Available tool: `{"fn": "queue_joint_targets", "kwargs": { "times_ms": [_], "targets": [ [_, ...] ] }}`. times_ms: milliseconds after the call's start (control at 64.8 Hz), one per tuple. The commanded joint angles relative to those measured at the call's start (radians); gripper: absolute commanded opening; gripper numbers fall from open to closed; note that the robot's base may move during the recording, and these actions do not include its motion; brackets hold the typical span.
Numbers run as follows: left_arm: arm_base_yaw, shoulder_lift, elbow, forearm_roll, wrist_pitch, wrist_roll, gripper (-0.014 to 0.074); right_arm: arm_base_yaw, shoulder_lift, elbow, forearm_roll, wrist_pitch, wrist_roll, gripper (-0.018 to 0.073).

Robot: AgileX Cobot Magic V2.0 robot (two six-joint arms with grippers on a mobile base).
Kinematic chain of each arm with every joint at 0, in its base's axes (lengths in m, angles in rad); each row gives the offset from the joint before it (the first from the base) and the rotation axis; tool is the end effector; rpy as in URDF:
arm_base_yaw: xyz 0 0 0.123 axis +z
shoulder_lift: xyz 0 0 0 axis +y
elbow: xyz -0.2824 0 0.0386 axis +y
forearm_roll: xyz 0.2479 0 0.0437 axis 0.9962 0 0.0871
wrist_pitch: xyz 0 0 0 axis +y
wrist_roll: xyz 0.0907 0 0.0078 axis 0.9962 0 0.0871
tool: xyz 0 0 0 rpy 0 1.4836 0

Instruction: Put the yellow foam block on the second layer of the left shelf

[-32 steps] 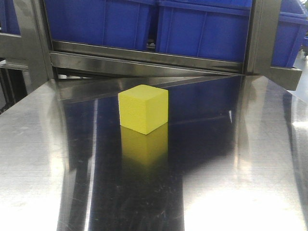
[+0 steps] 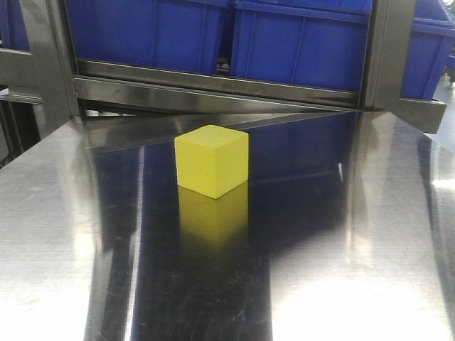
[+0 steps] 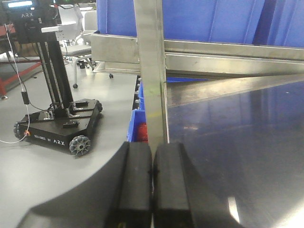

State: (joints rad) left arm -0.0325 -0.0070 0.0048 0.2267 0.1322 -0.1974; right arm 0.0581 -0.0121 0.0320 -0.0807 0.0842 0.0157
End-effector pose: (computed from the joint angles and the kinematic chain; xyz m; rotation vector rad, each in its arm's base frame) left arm 0.0561 0.0009 0.2002 0.0253 1.6101 0.0199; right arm 0.0568 0.0027 0.1953 -0.0921 1.5848 -0.0105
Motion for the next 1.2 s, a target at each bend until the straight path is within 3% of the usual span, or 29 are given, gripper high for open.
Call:
{"fn": "queue_joint_targets", "kwargs": {
  "times_ms": [0,401,710,895,972,1065,1189],
  "targets": [
    [0.0,-0.014,0.026,-0.003,-0.085,-0.004,0.0136,-0.004,-0.016,-0.023,-0.002,-0.084,-0.003,0.0056],
    [0.0,-0.014,0.026,-0.003,-0.085,-0.004,0.0136,-0.004,-0.016,-0.061,-0.002,-0.097,-0.003,0.0056],
    [0.0,-0.014,0.026,-0.003,-0.085,-0.004,0.0136,0.006,0.122,-0.35,-0.002,-0.006,-0.002,0.0056],
    [0.0,-0.014,0.026,-0.003,-0.085,-0.004,0.0136,0.109,0.4,-0.565,-0.002,0.06,-0.002,0.0064],
    [0.0,-0.014,0.026,-0.003,-0.085,-0.004,0.0136,0.202,0.52,-0.644,-0.002,0.087,-0.002,0.0138],
    [0.0,-0.014,0.026,-0.003,-0.085,-0.004,0.0136,0.314,0.647,-0.719,-0.004,0.124,-0.002,0.0321],
    [0.0,-0.014,0.026,-0.003,-0.085,-0.004,0.0136,0.406,0.817,-0.819,-0.009,0.196,-0.002,0.0529]
  ]
}}
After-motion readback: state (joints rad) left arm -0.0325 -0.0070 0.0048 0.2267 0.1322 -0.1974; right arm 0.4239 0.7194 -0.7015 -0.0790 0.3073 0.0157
